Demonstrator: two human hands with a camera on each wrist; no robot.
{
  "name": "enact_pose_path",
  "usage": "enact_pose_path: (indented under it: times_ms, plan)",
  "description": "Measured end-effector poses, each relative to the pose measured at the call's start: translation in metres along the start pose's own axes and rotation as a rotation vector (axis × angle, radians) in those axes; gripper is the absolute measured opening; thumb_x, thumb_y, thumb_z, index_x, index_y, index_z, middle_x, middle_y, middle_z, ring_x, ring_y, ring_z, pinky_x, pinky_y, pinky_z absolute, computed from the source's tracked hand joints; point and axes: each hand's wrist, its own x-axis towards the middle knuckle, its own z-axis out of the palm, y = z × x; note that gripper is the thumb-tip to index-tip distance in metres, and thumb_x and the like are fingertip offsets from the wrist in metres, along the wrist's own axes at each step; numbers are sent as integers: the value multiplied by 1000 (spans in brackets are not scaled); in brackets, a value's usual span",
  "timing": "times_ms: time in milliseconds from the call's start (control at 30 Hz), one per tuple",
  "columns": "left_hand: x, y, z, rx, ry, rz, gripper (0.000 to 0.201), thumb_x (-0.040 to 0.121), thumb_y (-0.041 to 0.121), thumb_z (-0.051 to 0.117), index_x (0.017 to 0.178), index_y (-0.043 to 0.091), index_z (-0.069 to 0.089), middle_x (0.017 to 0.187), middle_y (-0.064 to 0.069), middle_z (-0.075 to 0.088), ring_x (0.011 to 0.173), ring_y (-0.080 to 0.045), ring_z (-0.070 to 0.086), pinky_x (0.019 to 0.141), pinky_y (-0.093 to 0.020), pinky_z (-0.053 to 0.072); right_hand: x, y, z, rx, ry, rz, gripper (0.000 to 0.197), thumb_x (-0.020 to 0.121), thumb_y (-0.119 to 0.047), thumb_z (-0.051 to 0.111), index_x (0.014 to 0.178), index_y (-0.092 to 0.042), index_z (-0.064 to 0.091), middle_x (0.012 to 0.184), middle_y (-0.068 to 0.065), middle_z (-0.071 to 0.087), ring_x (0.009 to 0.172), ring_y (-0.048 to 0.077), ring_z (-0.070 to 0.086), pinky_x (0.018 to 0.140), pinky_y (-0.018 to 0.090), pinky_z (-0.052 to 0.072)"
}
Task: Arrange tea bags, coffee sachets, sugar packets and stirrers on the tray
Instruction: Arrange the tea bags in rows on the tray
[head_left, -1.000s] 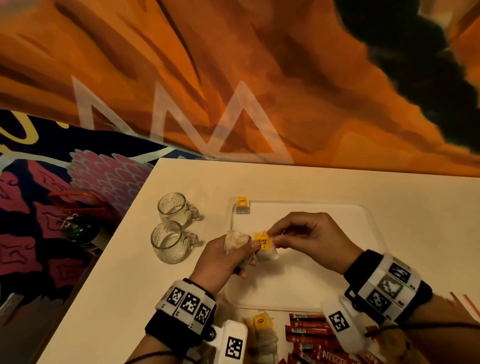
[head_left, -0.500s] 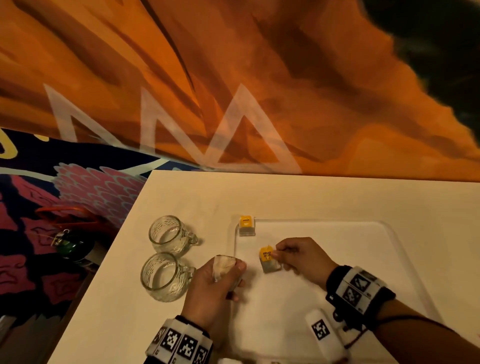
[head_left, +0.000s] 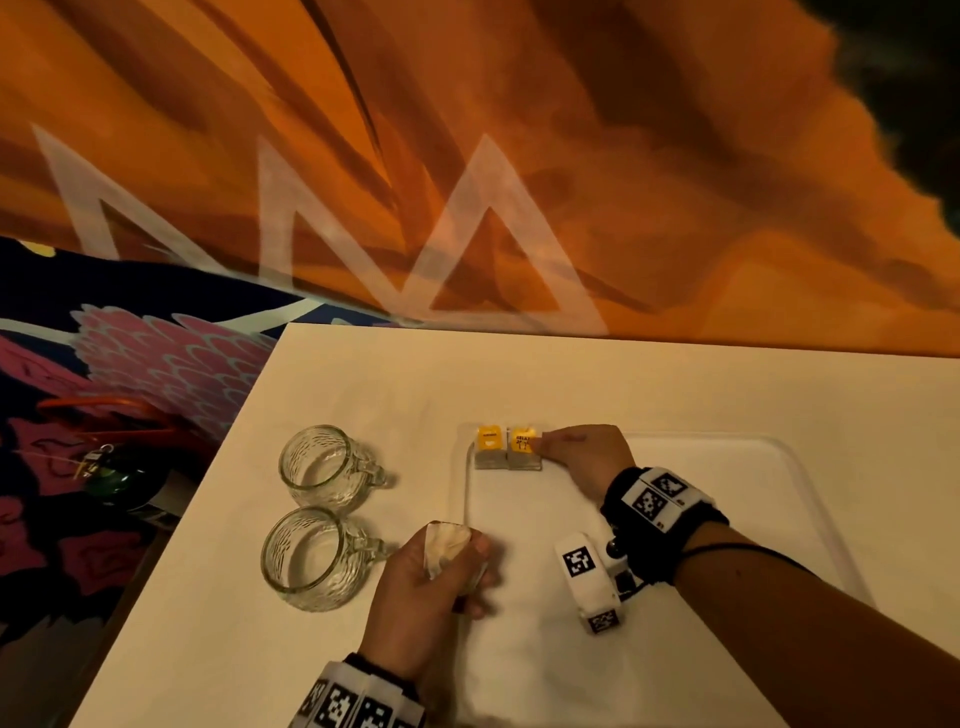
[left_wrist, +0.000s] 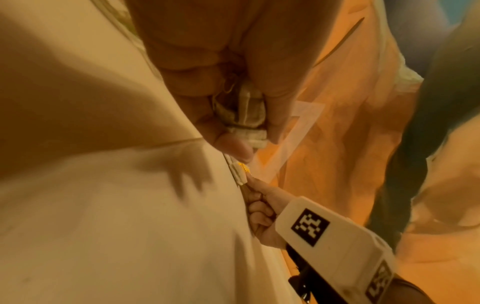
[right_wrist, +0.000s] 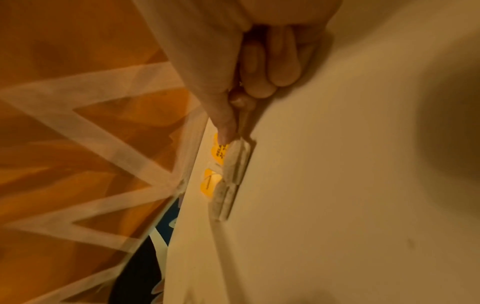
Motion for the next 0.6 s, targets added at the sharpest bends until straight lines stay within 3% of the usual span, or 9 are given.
enact_pose_path:
  times_ms: [167,300,433,533,600]
  plan:
    - [1,-2,-1,-10,5,-14,20,84,11,64,93,-7,64,74,-21,68,70,-33,66,53,-36,53,3,-2,4,-61,13,-57,15,77,-17,80,86,-6,77,85,7,71,83,19,63,75,25,45]
    - [1,5,2,-62,22,-57,13,90,13,59,88,0,62,66,-12,66,57,-20,65,41,-25,49,2,-6,1,-99,27,-70,15,74,-20,82,85,-12,76,84,2,71,84,18,63,76,25,45]
    - [-4,11,6,-67,-21,-89,9,92,8,56,94,0,59,67,-6,67,54,-16,64,38,-23,45,-26,-21,-8,-77,48,-140,23,74,-26,82,93,-18,72,69,-3,57,64,10,53,61,20,41]
    - [-9,11,10,50,-113,-68,9,92,10,57,94,1,58,69,-2,67,54,-15,61,36,-21,40,-66,-35,-13,-16,-192,-190,14,78,-26,77,90,-18,75,66,4,56,56,8,45,49,14,34]
    - [-13,12,15,132,-172,-47,9,92,10,58,94,1,59,70,-2,67,55,-15,61,36,-21,40,-91,-40,-16,-28,-379,-186,15,78,-27,77,90,-17,77,80,13,67,64,8,49,50,15,36]
